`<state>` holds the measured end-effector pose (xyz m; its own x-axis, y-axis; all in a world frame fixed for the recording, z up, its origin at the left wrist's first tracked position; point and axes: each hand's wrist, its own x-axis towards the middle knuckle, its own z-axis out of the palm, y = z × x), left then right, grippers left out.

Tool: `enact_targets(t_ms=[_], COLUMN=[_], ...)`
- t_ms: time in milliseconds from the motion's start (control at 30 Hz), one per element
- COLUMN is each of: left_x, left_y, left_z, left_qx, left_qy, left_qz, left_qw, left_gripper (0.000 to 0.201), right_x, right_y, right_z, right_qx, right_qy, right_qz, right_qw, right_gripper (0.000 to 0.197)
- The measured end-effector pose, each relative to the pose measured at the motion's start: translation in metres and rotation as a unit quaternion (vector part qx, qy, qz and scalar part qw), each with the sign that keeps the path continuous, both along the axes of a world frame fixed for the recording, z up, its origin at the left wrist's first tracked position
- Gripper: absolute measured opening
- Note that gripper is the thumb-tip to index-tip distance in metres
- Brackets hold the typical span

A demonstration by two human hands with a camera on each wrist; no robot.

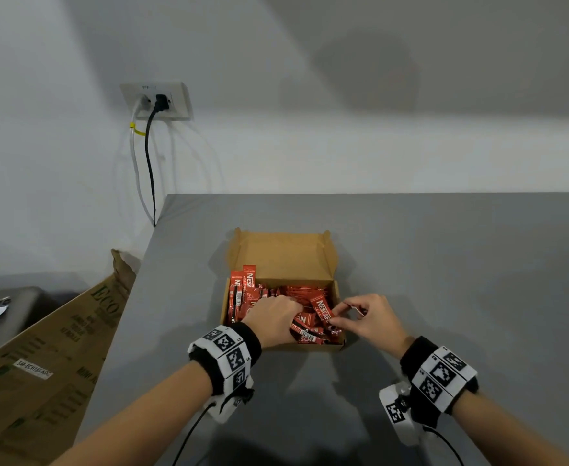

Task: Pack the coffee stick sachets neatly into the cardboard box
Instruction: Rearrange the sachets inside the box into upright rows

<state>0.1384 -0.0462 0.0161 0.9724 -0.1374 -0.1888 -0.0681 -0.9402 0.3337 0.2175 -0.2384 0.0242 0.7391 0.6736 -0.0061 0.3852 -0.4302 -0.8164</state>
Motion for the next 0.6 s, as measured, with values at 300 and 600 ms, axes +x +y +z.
enact_targets(t_ms=[300, 600], left_x=[-0.003, -0.004], left_y=[-0.002, 0.0], left_z=[-0.007, -0.007], left_qx=[0.008, -0.03], left_qy=[-0.025, -0.02], left_qz=[0.078, 0.093], left_qw=[0.997, 0.995], left_gripper=[0.039, 0.029], right_x=[0.0, -0.005], right_y=[0.008, 0.003], right_z=[0.001, 0.008], right_qx=[-0.074, -0.067], right_qy=[-0.058, -0.059], right_qz=[0.075, 0.107], right_qw=[0.993, 0.99], right_gripper=[0.004, 0.005])
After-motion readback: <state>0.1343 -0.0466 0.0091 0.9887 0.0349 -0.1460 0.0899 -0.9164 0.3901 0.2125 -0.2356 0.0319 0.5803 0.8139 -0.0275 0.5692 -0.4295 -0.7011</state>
